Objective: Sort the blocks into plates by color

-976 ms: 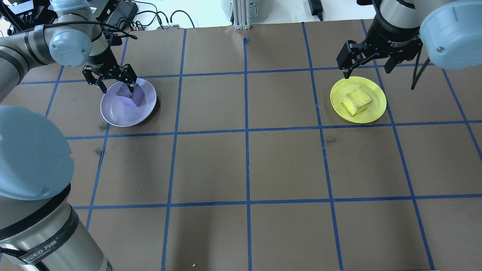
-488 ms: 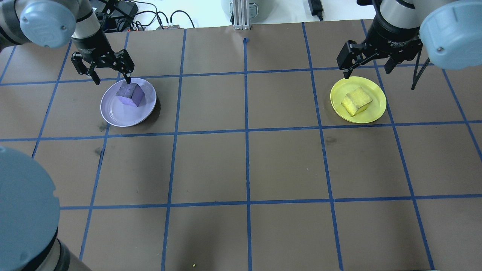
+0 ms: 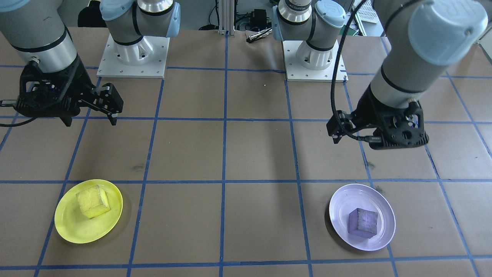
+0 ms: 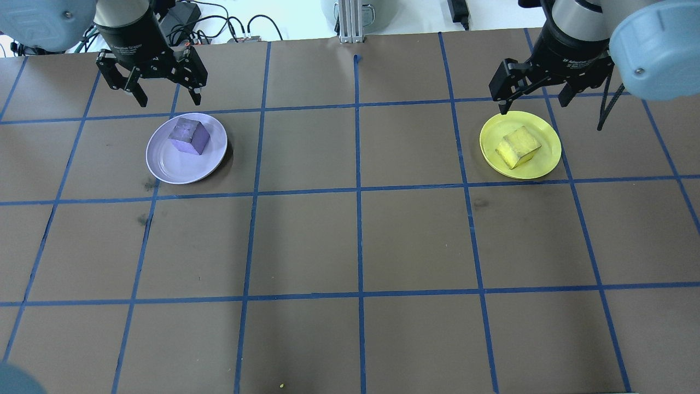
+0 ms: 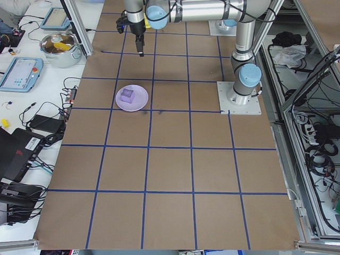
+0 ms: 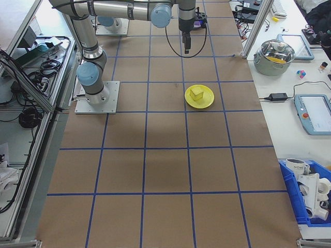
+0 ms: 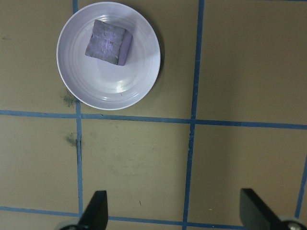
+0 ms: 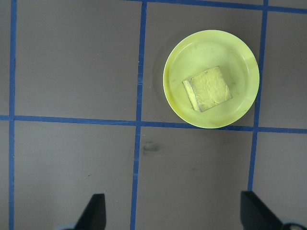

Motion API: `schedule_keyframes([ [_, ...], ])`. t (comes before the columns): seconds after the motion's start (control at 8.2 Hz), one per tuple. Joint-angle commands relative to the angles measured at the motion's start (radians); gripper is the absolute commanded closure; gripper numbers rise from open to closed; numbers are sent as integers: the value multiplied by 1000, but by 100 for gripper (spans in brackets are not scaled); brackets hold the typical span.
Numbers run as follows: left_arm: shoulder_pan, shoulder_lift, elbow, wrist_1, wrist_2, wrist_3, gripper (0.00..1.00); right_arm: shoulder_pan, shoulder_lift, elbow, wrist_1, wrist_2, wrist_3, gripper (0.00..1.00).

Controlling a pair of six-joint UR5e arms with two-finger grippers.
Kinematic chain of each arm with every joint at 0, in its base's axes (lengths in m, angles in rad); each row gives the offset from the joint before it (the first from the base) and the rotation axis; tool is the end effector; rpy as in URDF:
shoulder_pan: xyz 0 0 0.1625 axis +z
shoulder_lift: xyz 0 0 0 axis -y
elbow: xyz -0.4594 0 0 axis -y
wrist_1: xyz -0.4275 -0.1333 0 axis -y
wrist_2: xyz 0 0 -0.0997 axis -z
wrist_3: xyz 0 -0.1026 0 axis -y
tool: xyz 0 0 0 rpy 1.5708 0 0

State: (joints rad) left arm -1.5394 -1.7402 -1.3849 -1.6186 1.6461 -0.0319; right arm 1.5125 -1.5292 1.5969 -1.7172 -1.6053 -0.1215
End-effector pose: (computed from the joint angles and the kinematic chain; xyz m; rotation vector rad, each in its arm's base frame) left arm -0.1066 -0.6050 0.5170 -0.0952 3.0644 0.0480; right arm 0.0973 -0.5597 0.4982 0.0958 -3.0965 0.1167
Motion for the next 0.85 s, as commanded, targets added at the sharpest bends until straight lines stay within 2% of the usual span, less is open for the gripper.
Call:
schedule_keyframes([
  [0.0,-18,85,-69,-7,-2,-29,4,0,0,0,-1,16,8,0],
  [0.73,-16,79,-72,-4,0,-29,3,0,0,0,-1,2,-4,0],
])
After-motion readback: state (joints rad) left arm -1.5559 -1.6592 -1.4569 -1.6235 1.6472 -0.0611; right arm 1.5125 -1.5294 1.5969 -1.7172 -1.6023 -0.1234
